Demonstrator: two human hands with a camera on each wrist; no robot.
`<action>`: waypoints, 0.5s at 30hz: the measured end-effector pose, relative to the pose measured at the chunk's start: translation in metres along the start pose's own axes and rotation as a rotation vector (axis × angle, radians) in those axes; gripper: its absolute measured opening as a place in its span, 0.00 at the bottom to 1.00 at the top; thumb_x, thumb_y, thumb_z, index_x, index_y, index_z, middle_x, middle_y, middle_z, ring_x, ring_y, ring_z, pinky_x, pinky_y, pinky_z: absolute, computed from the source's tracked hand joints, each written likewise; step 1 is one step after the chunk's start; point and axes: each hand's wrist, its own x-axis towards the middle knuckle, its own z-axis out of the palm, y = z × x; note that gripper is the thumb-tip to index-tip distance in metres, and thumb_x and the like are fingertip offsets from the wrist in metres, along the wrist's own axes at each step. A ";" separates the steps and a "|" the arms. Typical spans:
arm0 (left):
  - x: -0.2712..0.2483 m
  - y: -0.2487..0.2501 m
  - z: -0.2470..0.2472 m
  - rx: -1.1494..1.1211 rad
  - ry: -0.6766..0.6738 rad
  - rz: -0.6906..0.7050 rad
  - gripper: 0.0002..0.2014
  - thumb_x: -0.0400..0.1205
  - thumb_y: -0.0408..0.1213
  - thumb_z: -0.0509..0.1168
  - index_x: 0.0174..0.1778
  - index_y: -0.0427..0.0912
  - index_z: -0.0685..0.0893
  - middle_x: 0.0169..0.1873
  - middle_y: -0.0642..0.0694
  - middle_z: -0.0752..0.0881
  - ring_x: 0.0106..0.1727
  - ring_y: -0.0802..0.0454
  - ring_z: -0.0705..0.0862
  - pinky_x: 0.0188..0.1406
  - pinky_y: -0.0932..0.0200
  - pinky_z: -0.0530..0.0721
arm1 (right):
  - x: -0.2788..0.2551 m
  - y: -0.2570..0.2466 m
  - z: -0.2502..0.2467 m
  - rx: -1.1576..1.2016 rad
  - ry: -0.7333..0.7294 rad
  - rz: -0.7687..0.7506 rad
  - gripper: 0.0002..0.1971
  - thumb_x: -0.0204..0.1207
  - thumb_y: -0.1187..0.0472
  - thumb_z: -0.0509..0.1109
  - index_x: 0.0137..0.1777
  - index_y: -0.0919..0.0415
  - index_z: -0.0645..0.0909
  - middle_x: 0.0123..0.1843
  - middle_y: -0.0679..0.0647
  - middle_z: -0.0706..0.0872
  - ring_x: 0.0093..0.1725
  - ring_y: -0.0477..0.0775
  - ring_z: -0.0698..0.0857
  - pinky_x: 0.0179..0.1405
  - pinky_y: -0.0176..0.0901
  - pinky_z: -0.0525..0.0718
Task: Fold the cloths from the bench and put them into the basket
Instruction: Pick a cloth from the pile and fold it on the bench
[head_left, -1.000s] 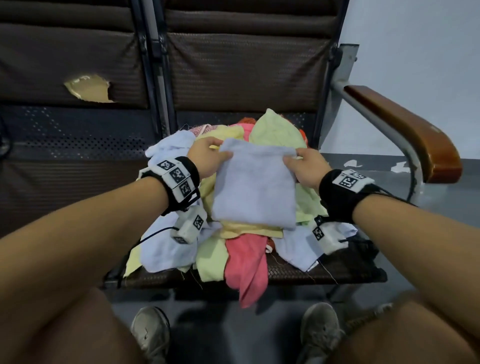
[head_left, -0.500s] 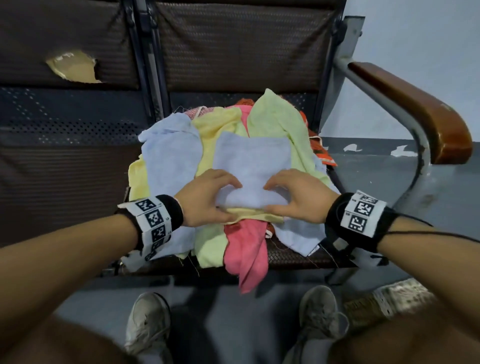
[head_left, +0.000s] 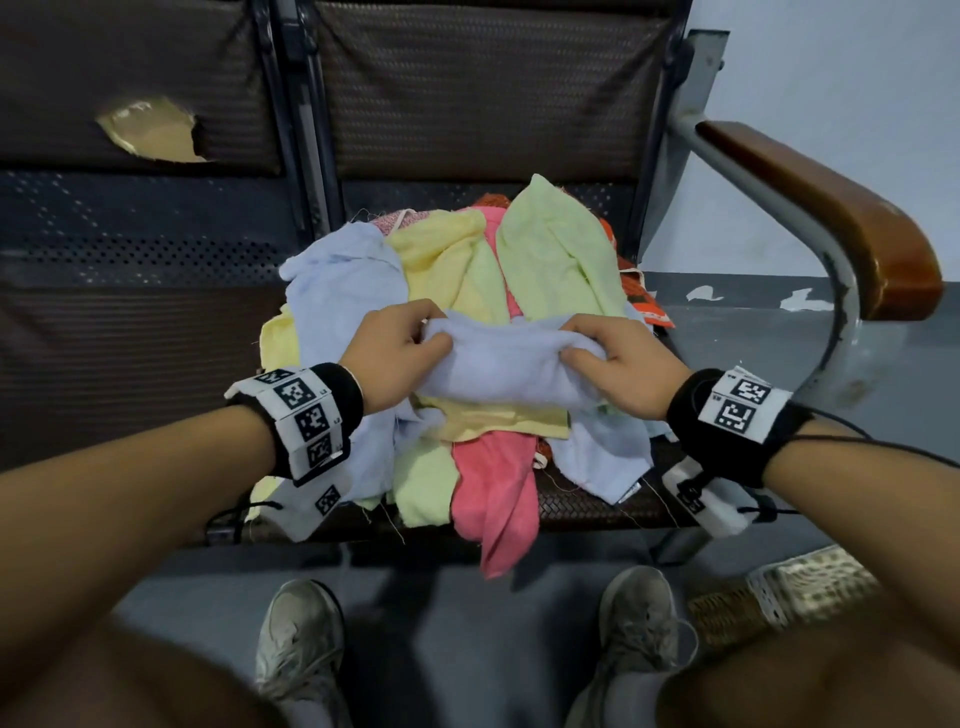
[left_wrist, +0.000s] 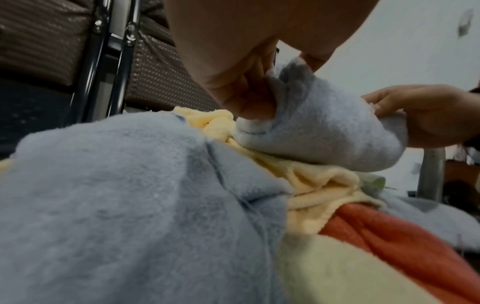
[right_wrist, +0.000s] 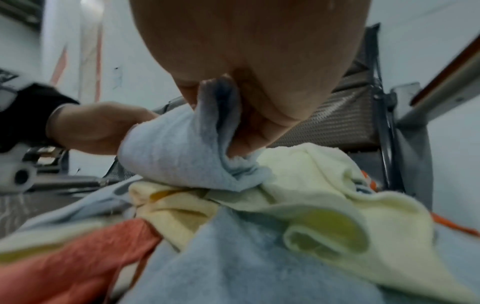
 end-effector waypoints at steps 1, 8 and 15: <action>0.004 0.000 0.002 -0.031 0.010 -0.038 0.08 0.78 0.47 0.61 0.46 0.49 0.82 0.19 0.55 0.79 0.25 0.61 0.75 0.25 0.66 0.71 | 0.003 0.000 0.000 0.041 0.008 0.033 0.09 0.85 0.63 0.63 0.52 0.66 0.83 0.48 0.60 0.88 0.49 0.61 0.85 0.51 0.57 0.83; 0.029 -0.007 0.005 0.038 0.087 -0.313 0.19 0.84 0.60 0.60 0.52 0.45 0.81 0.44 0.45 0.88 0.47 0.46 0.85 0.45 0.53 0.81 | 0.032 0.014 0.009 0.042 0.066 0.198 0.14 0.86 0.50 0.64 0.55 0.60 0.83 0.49 0.54 0.87 0.51 0.56 0.83 0.50 0.48 0.78; 0.025 0.008 0.006 -0.014 -0.268 -0.654 0.45 0.73 0.77 0.57 0.43 0.30 0.87 0.28 0.37 0.91 0.27 0.43 0.90 0.38 0.54 0.91 | 0.048 0.021 0.020 -0.081 0.043 0.277 0.17 0.86 0.49 0.62 0.61 0.61 0.83 0.57 0.58 0.87 0.56 0.60 0.83 0.51 0.46 0.76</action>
